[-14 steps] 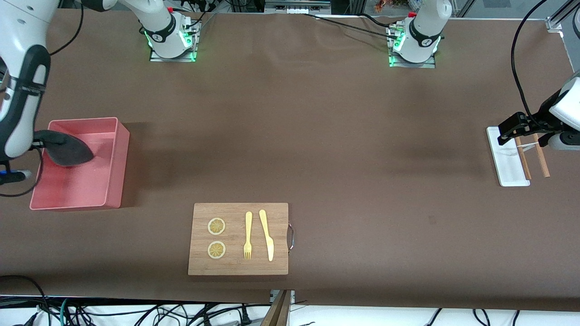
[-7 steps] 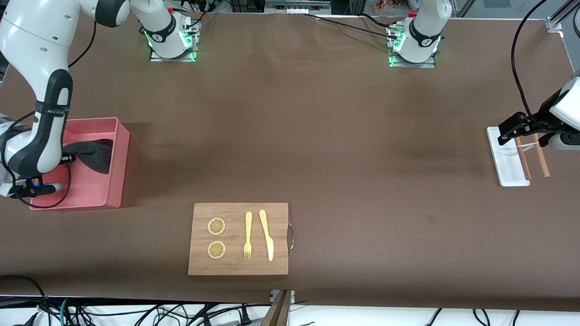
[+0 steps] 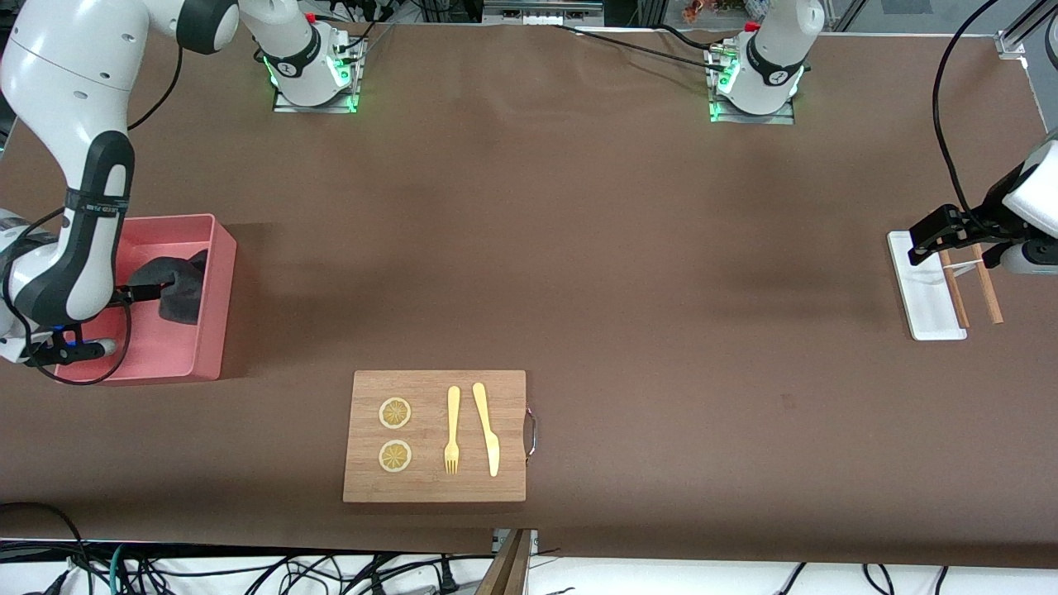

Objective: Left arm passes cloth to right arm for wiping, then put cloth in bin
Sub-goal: 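Carry the cloth into the pink bin with the right gripper, then open the right gripper and lift it out of the bin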

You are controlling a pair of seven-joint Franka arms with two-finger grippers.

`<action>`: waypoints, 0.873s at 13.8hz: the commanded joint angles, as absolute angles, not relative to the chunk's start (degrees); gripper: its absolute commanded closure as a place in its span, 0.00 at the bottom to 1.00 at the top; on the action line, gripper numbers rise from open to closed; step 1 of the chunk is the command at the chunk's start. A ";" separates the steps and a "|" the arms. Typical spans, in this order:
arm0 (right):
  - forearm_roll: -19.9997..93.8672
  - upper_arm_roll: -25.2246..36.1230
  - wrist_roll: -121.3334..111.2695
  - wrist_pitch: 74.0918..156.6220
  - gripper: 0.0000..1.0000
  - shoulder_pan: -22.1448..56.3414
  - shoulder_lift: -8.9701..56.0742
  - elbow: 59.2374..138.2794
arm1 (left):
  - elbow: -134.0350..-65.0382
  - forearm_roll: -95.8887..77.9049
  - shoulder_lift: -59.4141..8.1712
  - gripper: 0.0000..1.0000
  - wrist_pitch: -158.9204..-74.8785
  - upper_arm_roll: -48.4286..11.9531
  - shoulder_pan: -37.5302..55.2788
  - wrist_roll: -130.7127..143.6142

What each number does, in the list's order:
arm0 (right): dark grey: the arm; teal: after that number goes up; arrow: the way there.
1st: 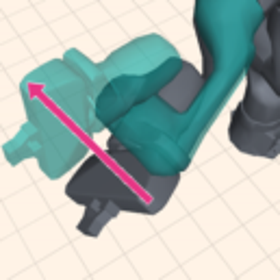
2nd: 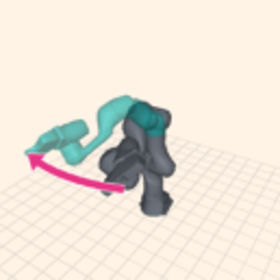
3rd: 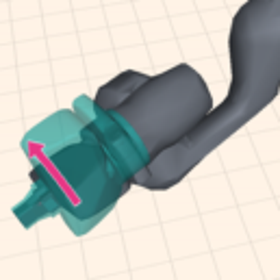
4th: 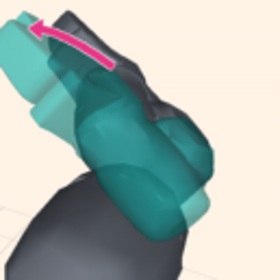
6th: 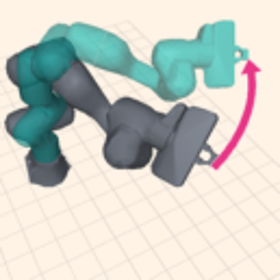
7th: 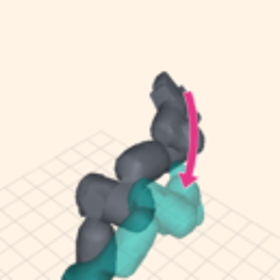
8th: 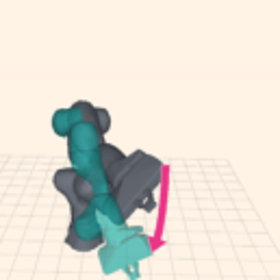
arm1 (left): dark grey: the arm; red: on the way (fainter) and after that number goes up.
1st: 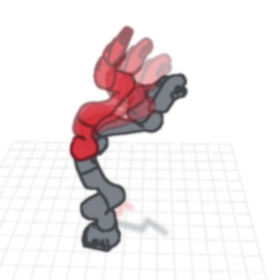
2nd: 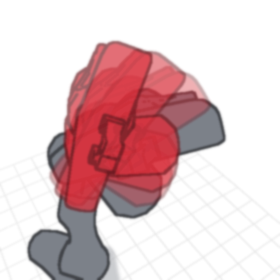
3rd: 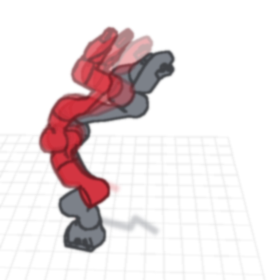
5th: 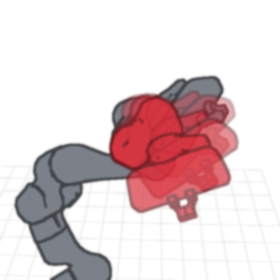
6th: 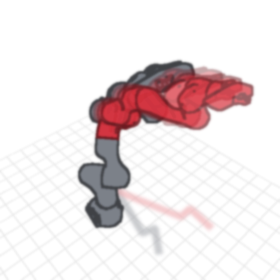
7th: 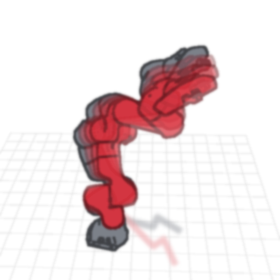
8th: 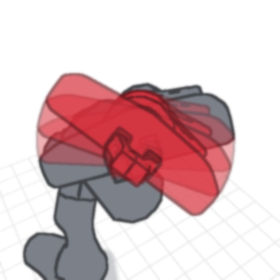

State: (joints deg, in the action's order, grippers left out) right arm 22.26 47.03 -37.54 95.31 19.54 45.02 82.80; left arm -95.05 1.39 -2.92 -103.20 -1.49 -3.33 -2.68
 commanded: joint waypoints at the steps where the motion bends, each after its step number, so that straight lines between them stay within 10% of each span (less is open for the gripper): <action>1: 23.29 47.28 -37.45 89.58 0.00 19.51 41.76 79.73 | -92.64 2.99 -3.96 0.00 -101.78 -1.58 -3.16 -2.46; 7: 17.80 40.72 -23.40 83.94 0.00 19.25 28.86 77.96 | -92.64 2.99 -3.96 0.00 -101.78 -1.49 -3.16 -2.46; 12: 0.64 14.74 -0.55 81.56 0.00 9.61 16.20 78.57 | -91.23 2.81 -3.96 0.00 -101.78 -1.05 -3.77 -2.29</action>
State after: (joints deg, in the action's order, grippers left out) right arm 5.64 25.55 -6.59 82.14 15.13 21.40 77.03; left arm -93.88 1.39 -2.92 -103.20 -1.22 -3.37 -2.61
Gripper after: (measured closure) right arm 0.000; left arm 0.000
